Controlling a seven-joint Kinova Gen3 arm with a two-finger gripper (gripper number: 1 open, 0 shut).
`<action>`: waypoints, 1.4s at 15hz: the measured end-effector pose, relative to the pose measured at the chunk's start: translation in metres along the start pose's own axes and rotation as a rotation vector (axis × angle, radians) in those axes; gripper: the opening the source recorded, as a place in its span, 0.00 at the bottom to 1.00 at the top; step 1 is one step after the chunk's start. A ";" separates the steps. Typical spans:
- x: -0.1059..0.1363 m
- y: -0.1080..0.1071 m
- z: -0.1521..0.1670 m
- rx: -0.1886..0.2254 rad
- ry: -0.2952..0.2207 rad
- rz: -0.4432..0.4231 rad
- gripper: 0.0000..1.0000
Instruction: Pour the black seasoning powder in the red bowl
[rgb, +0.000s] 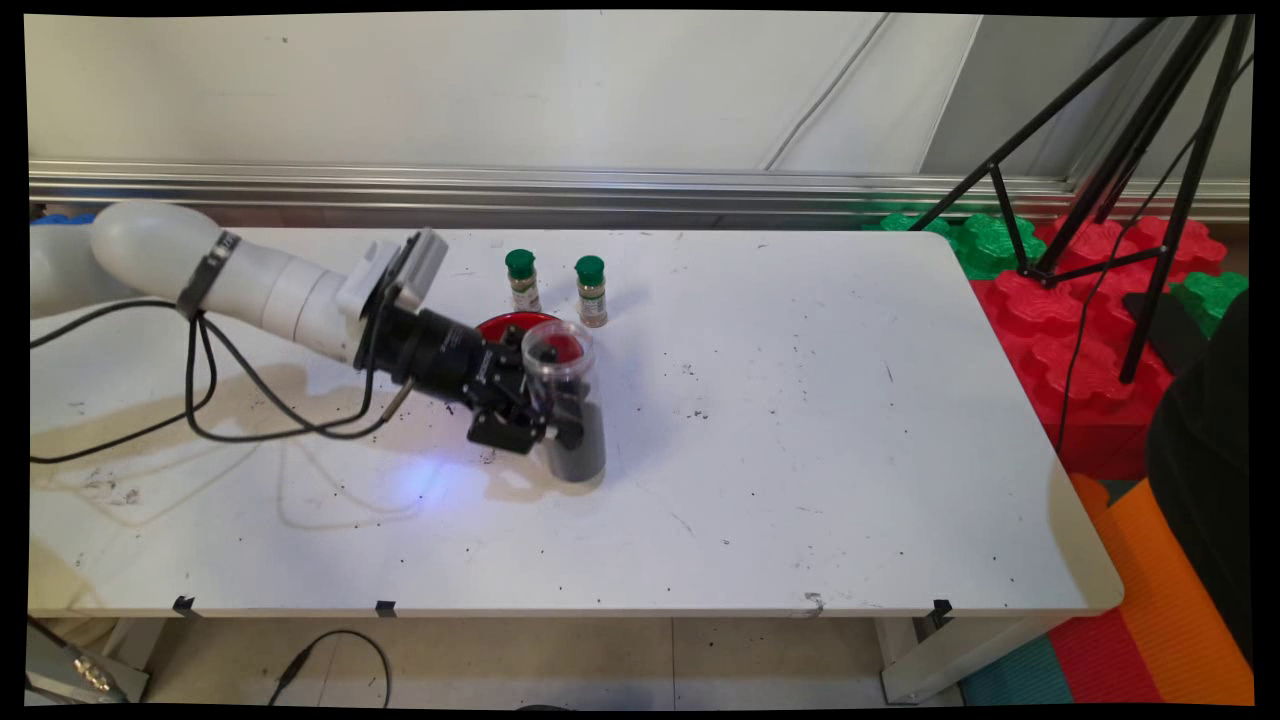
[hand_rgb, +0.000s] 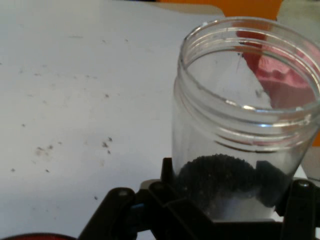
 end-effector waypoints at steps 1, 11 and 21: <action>0.005 -0.002 -0.002 0.008 0.006 -0.007 0.00; 0.053 -0.029 -0.021 0.087 0.061 -0.046 0.00; 0.095 -0.067 -0.045 0.191 0.103 -0.049 0.00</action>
